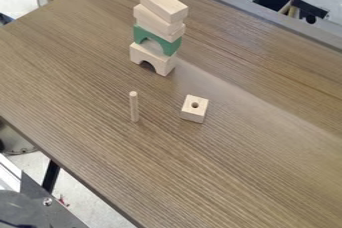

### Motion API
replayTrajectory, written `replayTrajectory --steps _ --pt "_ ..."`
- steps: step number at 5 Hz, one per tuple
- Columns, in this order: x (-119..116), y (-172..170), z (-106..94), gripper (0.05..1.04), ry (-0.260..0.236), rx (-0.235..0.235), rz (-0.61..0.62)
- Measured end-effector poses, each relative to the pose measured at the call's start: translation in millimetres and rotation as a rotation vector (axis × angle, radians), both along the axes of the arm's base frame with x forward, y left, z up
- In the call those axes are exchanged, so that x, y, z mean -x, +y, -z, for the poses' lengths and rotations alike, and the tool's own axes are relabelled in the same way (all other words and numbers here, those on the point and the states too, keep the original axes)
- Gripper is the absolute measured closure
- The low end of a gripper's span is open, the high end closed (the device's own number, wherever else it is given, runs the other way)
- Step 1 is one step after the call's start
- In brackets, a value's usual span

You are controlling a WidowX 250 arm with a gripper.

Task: Take the block off of the tower and put it to the left edge of the table

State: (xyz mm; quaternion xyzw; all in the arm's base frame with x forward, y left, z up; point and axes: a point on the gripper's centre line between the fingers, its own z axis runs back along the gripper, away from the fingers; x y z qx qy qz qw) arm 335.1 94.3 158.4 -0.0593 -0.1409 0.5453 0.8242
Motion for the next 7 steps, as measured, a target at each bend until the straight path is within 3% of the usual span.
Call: replayTrajectory --steps 7 --pt "-5.1 -10.3 29.2 0.117 0.055 -0.049 -0.031"
